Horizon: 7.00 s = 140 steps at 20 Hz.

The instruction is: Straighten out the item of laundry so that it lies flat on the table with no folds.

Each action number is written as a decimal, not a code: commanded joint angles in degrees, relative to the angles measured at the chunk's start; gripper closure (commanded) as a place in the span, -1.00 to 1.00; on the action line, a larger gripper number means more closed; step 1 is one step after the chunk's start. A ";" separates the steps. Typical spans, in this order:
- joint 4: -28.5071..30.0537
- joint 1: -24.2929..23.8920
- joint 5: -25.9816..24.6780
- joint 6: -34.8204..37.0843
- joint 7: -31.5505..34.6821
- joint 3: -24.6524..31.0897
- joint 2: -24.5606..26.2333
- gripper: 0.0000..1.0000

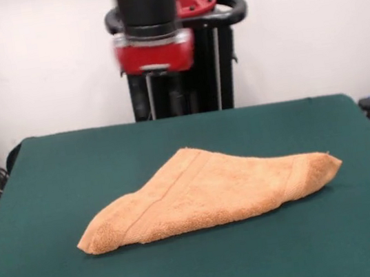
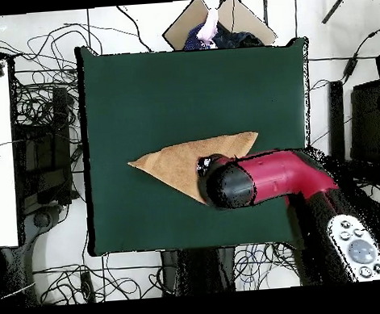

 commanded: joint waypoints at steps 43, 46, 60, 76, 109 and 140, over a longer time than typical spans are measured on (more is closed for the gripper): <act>2.23 21.35 -0.41 -33.79 6.30 -28.66 18.46 -1.00; 2.10 20.19 0.38 -32.77 5.09 -27.40 17.92 -1.00; 1.79 16.67 -0.53 -30.65 2.23 -25.46 17.28 -1.00; -3.31 17.30 -4.85 -38.65 3.06 -30.23 26.79 -1.00; -8.30 20.67 -4.51 -48.11 3.49 -37.13 36.88 -1.00; -17.78 24.29 -2.29 -53.34 1.87 -40.73 51.16 1.00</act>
